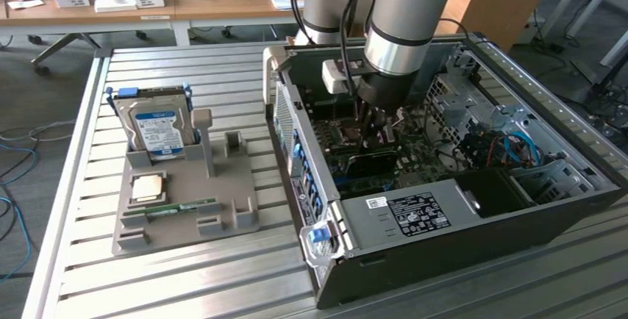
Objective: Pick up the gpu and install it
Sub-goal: 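Press down on the gpu until it lock into place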
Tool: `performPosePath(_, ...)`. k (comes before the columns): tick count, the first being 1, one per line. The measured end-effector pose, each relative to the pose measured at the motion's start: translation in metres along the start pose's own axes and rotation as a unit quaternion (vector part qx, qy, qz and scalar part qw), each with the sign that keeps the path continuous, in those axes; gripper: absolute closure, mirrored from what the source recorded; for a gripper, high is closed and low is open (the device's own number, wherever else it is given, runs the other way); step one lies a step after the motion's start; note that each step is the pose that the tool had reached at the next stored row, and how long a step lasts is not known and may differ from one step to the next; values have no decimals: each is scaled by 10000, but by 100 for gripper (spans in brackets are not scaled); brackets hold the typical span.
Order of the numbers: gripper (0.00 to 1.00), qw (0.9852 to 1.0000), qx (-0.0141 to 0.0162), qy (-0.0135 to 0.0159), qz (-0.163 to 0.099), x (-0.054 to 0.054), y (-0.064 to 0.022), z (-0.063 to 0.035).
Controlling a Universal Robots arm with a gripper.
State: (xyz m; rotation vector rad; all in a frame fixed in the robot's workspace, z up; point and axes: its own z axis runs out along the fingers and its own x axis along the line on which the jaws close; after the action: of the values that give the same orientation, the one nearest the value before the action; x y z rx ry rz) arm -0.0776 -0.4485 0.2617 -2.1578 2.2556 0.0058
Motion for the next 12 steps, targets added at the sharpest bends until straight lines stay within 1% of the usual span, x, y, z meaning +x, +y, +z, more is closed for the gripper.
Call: performPosePath(12, 89, 10000, 0, 0, -1, 7, 3, 7)
